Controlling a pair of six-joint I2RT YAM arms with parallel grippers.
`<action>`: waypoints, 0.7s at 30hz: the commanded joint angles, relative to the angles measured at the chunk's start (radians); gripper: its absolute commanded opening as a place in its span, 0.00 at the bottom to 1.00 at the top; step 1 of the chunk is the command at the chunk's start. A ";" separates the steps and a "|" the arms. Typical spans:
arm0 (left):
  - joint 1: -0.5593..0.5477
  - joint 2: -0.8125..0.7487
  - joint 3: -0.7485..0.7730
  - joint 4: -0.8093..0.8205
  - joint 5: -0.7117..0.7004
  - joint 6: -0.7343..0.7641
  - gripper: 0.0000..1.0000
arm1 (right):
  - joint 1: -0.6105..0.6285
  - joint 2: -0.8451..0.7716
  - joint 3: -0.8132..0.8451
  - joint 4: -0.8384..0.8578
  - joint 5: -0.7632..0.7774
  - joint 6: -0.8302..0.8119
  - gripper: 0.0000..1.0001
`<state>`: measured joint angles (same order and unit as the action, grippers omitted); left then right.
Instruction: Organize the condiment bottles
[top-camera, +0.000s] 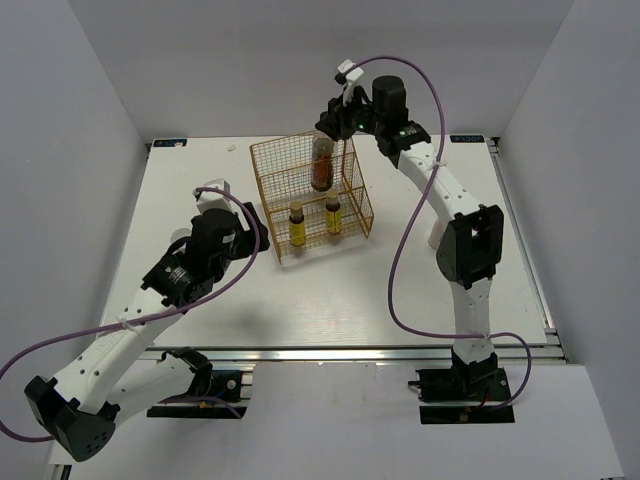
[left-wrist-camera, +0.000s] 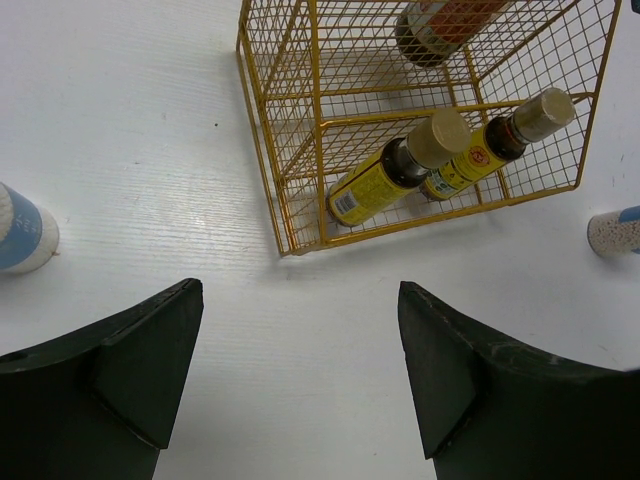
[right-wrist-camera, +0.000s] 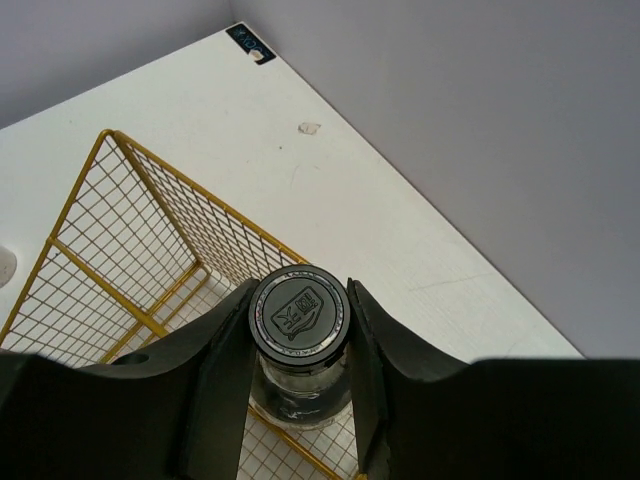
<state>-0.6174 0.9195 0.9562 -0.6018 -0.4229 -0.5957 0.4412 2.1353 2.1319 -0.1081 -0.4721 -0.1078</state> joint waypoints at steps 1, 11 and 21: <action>-0.001 -0.002 0.004 -0.004 -0.014 -0.007 0.88 | 0.008 -0.103 -0.004 0.117 -0.043 -0.019 0.00; -0.001 0.002 0.006 -0.007 -0.013 -0.009 0.88 | 0.025 -0.112 -0.061 0.110 -0.069 -0.058 0.09; -0.001 -0.021 0.003 -0.026 -0.024 -0.024 0.88 | 0.036 -0.110 -0.053 0.073 -0.076 -0.056 0.64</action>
<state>-0.6174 0.9253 0.9562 -0.6167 -0.4294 -0.6048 0.4683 2.1147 2.0586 -0.1009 -0.5125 -0.1635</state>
